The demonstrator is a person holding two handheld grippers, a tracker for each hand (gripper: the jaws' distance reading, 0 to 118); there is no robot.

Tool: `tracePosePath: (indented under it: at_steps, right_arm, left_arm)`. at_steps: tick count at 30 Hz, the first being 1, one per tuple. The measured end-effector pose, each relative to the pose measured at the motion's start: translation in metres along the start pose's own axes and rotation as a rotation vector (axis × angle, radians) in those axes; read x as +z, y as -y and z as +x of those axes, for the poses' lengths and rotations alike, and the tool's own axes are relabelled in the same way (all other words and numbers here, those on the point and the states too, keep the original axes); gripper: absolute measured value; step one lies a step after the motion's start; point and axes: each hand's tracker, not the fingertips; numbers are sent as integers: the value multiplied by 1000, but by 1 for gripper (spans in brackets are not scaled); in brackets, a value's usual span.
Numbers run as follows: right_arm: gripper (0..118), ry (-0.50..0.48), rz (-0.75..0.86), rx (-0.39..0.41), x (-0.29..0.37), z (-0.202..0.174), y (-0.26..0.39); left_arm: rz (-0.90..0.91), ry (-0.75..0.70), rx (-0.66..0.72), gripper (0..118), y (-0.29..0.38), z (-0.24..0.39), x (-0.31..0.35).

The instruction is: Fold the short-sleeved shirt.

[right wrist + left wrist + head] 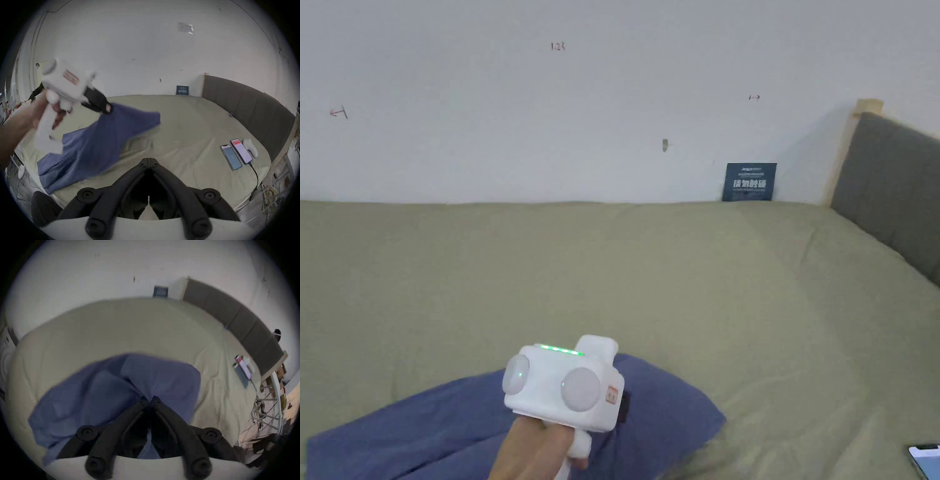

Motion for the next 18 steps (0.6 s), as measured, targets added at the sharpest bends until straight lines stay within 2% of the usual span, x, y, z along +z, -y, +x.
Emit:
tracePosePath:
  at_steps: [4, 7, 8, 9, 10, 11, 12, 16, 17, 18]
  right_arm:
    - [0, 12, -25, -1, -13, 7, 2]
    - [0, 6, -37, -5, -20, 7, 0]
    - [0, 6, -36, -5, -21, 5, -2]
    - [0, 4, -31, -4, -20, 5, -3]
    - [0, -1, -21, -6, -18, 3, -5]
    - [0, -4, -14, -9, -15, 1, -7]
    - [0, -9, -7, -11, -13, 0, -9]
    - [0, -25, 29, -3, 2, -8, -16]
    - [0, -31, 36, -4, 7, -10, -17]
    - [0, -39, 44, -5, 11, -12, -18]
  left_arm:
    - [-37, -34, 17, 2, 17, 1, -27]
    - [-4, -31, 8, 2, 19, -6, -12]
    - [29, -26, 8, 6, 21, -5, 3]
    - [55, -8, 15, 23, 21, -7, 16]
    - [93, 11, 25, 80, 24, -12, 32]
    - [98, 3, 35, 114, 27, -17, 48]
    - [105, -6, 32, 118, 31, -20, 64]
    - [268, -86, 76, 116, 68, -39, 151]
    - [313, -105, 88, 114, 83, -45, 175]
    - [355, -117, 101, 105, 98, -50, 195]
